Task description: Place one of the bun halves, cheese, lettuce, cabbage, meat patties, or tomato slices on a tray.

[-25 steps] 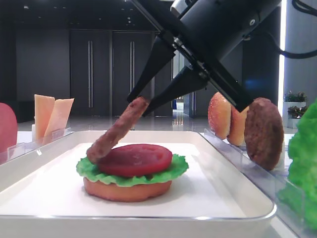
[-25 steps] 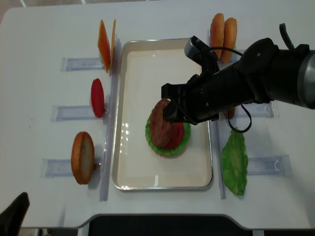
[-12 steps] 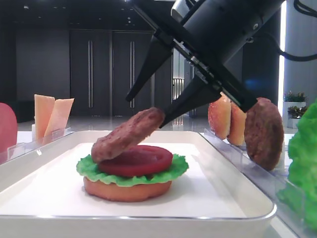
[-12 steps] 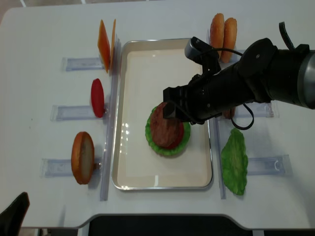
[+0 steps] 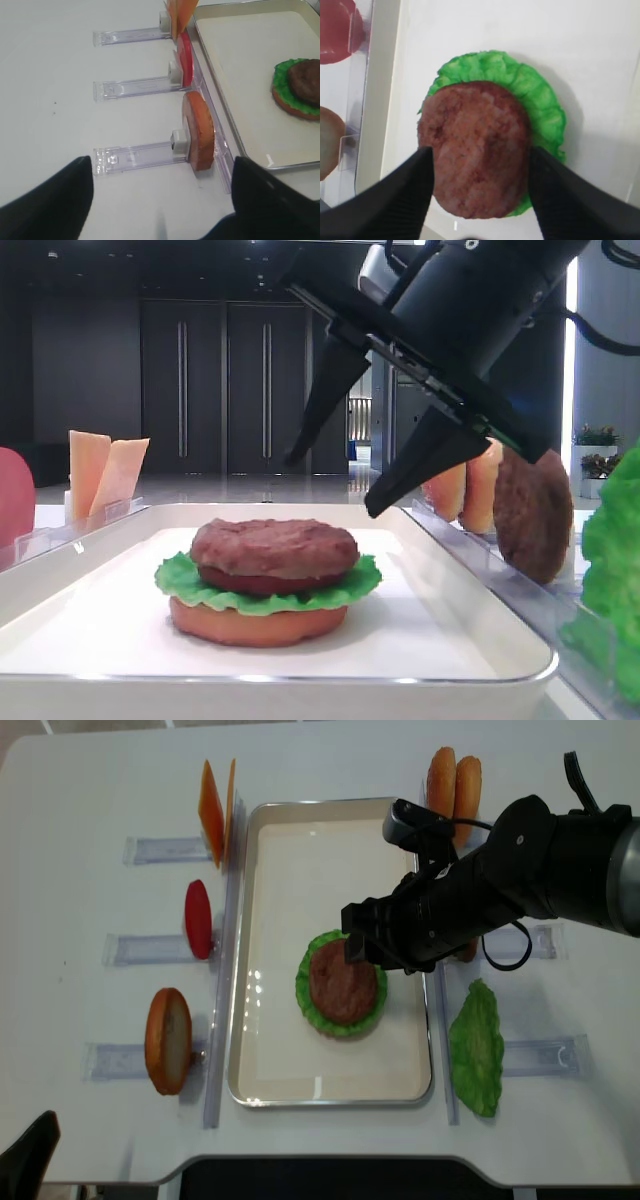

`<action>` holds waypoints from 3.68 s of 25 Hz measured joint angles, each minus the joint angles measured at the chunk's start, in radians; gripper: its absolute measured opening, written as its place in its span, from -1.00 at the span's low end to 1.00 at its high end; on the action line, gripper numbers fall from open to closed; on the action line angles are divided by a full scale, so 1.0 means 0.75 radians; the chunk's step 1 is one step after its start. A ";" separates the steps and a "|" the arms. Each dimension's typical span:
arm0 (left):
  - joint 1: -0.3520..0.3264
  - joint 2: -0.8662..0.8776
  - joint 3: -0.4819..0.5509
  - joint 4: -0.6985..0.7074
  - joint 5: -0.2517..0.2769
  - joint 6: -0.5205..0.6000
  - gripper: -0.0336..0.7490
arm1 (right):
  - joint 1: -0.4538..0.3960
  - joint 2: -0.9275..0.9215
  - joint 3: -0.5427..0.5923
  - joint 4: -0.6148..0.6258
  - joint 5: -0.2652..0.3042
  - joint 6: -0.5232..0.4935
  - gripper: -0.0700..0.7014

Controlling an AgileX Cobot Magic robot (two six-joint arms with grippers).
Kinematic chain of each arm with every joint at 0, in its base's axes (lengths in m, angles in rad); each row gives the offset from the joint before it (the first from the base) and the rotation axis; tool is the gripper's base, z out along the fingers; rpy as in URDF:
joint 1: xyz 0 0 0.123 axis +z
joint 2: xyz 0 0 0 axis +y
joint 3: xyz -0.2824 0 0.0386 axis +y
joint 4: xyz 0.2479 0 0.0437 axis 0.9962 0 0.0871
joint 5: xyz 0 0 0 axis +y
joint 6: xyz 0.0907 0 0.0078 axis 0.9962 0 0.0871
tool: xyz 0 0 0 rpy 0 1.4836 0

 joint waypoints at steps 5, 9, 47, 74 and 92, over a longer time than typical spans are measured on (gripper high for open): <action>0.000 0.000 0.000 0.000 0.000 0.000 0.77 | -0.002 -0.053 -0.081 -0.312 0.044 0.270 0.22; 0.000 0.000 0.000 0.000 0.000 0.000 0.77 | -0.002 -0.083 -0.173 -0.570 0.161 0.504 0.22; 0.000 0.000 0.000 0.000 0.000 0.000 0.77 | -0.809 -0.150 -0.565 -1.210 0.935 0.491 0.44; 0.000 0.000 0.000 -0.001 0.000 0.000 0.77 | -0.838 -1.689 0.130 -1.200 0.946 0.401 0.44; 0.000 0.000 0.000 -0.020 0.000 0.000 0.77 | -0.838 -2.292 0.575 -1.200 0.880 0.373 0.44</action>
